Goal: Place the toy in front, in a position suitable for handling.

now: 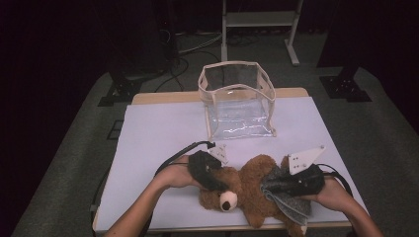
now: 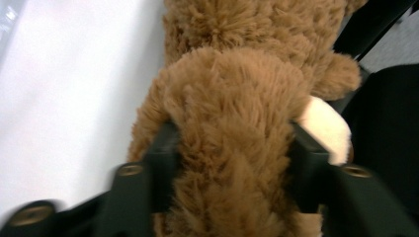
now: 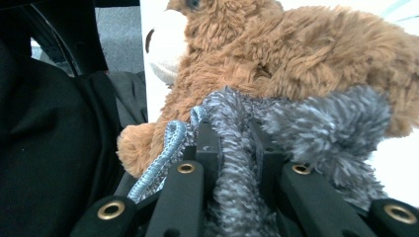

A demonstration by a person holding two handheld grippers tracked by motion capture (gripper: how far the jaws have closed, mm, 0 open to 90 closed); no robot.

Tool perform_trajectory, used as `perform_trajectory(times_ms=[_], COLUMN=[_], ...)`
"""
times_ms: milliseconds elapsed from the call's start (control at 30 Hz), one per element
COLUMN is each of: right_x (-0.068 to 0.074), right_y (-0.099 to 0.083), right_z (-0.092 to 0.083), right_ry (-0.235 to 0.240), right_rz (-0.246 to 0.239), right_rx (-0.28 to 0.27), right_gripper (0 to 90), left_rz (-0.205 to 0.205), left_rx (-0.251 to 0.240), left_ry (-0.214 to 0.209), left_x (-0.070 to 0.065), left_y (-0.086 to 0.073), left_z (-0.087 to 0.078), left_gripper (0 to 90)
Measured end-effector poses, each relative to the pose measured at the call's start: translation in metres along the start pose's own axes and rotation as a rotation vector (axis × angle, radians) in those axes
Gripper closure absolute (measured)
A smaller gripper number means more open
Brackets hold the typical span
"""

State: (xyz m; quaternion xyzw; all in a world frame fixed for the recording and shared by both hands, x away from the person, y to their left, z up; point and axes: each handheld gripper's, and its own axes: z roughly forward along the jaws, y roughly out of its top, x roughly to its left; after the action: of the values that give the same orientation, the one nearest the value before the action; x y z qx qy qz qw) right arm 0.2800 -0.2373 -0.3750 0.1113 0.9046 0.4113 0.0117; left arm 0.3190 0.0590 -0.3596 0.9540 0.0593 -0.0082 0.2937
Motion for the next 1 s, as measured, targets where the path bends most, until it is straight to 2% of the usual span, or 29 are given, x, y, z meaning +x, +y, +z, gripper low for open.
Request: perform_trajectory(times_ms=[33,100,167,267,333,400,433,533,633,700,767,833,933,1000], right_x=[-0.001,-0.004,-0.008,-0.014,-0.016,-0.019,-0.02,-0.021,-0.014,-0.005,0.0,0.003,0.005,0.006], right_y=[0.0,0.003,0.008,0.017,0.021,0.025,0.026,0.029,0.026,0.024,0.022,0.022,0.02,0.019], right_z=[0.0,-0.003,-0.005,-0.004,-0.004,-0.004,-0.003,0.003,0.011,0.015,0.017,0.016,0.017,0.016], right_ry=[-0.008,-0.043,-0.068,-0.083,-0.094,-0.096,-0.098,-0.07,-0.032,-0.022,-0.028,-0.034,-0.034,-0.031], right_rz=[-0.001,0.006,0.009,-0.003,-0.007,-0.007,-0.009,-0.008,-0.008,-0.025,-0.036,-0.04,-0.038,-0.035], right_rx=[-0.007,-0.035,-0.043,-0.037,-0.037,-0.04,-0.042,-0.035,-0.03,-0.024,-0.016,-0.011,-0.005,-0.009], right_gripper=[77.2,77.1,77.2,77.2,77.2,77.2,77.2,77.2,77.2,77.2,77.2,77.2,77.2,77.2], left_rz=[0.004,-0.017,-0.024,0.005,0.018,0.024,0.025,0.038,0.025,-0.007,-0.002,-0.016,-0.02,-0.033], left_rx=[-0.002,-0.006,-0.01,-0.006,-0.019,-0.031,-0.019,0.014,0.02,-0.015,-0.027,-0.044,-0.023,-0.002], left_ry=[0.018,0.049,0.069,0.116,0.163,0.193,0.197,0.187,0.155,0.132,0.128,0.128,0.136,0.108], left_x=[0.001,0.004,0.008,0.009,0.01,0.011,0.01,0.006,0.002,-0.001,-0.001,-0.001,0.0,0.001], left_y=[0.001,0.001,0.002,0.004,0.006,0.008,0.008,0.002,-0.01,-0.016,-0.015,-0.012,-0.009,-0.011], left_z=[-0.002,-0.005,-0.009,-0.015,-0.022,-0.031,-0.033,-0.029,-0.026,-0.03,-0.037,-0.042,-0.041,-0.034], left_gripper=[55.8,62.1,65.3,66.8,67.2,66.9,66.8,64.1,58.1,50.3,47.7,47.2,46.4,47.4])
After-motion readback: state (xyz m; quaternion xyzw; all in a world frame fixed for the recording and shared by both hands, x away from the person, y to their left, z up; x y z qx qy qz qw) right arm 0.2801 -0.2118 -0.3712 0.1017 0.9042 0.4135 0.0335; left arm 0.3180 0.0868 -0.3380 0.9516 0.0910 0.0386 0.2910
